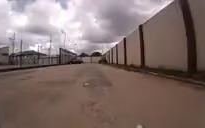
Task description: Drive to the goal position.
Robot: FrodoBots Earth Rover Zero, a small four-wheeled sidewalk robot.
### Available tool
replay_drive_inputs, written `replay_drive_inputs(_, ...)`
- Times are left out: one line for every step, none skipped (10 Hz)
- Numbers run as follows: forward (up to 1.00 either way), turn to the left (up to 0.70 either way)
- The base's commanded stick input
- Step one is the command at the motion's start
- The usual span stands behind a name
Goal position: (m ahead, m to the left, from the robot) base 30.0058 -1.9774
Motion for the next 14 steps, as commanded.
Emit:
replay_drive_inputs(0.50, -0.01)
replay_drive_inputs(0.50, -0.01)
replay_drive_inputs(0.50, -0.01)
replay_drive_inputs(0.50, -0.01)
replay_drive_inputs(0.50, -0.01)
replay_drive_inputs(0.50, -0.01)
replay_drive_inputs(0.50, -0.01)
replay_drive_inputs(0.50, -0.01)
replay_drive_inputs(0.50, -0.01)
replay_drive_inputs(0.50, -0.01)
replay_drive_inputs(0.50, -0.01)
replay_drive_inputs(0.50, -0.01)
replay_drive_inputs(0.50, -0.01)
replay_drive_inputs(0.50, -0.01)
